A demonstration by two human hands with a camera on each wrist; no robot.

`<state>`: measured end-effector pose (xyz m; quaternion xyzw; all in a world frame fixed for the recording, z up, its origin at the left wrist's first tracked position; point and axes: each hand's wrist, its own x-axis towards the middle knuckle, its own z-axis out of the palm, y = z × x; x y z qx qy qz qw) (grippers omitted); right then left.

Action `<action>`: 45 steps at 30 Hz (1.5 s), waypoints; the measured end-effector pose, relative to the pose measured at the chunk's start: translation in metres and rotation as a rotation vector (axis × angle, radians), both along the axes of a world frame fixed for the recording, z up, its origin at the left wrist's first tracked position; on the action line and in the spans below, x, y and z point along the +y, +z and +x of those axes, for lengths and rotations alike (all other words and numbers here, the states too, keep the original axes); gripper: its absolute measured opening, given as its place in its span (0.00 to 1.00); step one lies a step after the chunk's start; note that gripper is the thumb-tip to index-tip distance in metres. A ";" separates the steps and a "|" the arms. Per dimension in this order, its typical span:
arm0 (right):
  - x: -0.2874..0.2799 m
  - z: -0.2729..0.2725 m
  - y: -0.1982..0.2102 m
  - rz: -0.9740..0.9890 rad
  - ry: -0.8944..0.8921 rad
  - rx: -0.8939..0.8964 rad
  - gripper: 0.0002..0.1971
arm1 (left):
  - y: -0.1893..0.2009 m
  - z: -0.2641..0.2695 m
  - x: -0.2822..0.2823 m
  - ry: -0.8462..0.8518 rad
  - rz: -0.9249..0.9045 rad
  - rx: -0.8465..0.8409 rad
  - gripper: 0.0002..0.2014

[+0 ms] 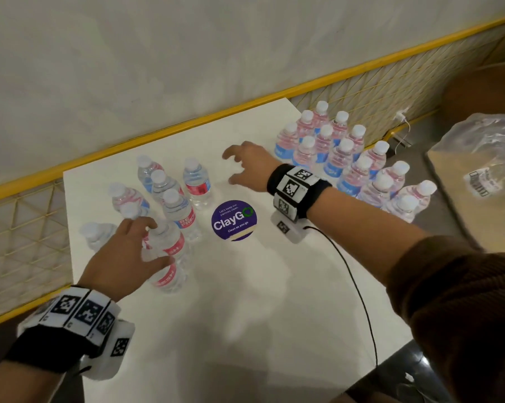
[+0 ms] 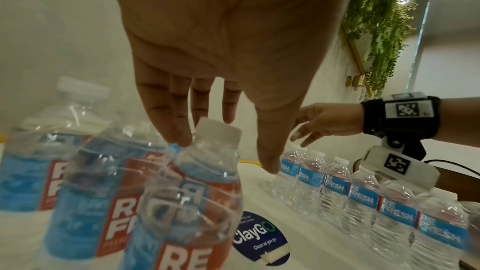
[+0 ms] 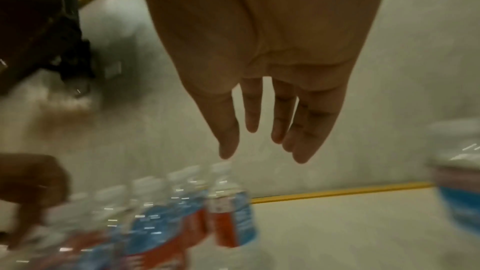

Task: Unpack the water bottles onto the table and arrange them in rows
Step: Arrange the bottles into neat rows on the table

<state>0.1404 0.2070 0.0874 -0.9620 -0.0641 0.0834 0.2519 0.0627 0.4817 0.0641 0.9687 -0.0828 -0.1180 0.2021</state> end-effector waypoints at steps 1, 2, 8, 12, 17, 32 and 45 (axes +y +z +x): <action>0.020 -0.006 -0.002 0.045 0.055 0.009 0.27 | -0.003 -0.002 0.000 0.013 -0.011 0.006 0.32; 0.041 -0.009 -0.008 0.066 0.105 0.020 0.27 | -0.005 -0.004 0.001 0.020 -0.016 0.012 0.33; 0.111 -0.013 -0.032 0.087 0.187 0.064 0.28 | -0.012 0.005 -0.002 0.000 -0.001 0.000 0.33; 0.113 -0.016 -0.036 0.080 0.117 0.037 0.23 | -0.013 0.018 -0.010 -0.004 0.139 -0.007 0.24; 0.087 -0.037 -0.032 0.066 -0.004 -0.012 0.18 | -0.003 0.026 -0.030 -0.206 0.301 -0.007 0.20; -0.075 -0.152 -0.033 0.072 -0.564 -0.059 0.17 | -0.012 0.002 -0.212 -0.497 0.055 -0.046 0.18; -0.127 -0.163 -0.038 -0.051 -0.560 -0.054 0.17 | 0.013 0.045 -0.282 -0.427 -0.123 -0.119 0.19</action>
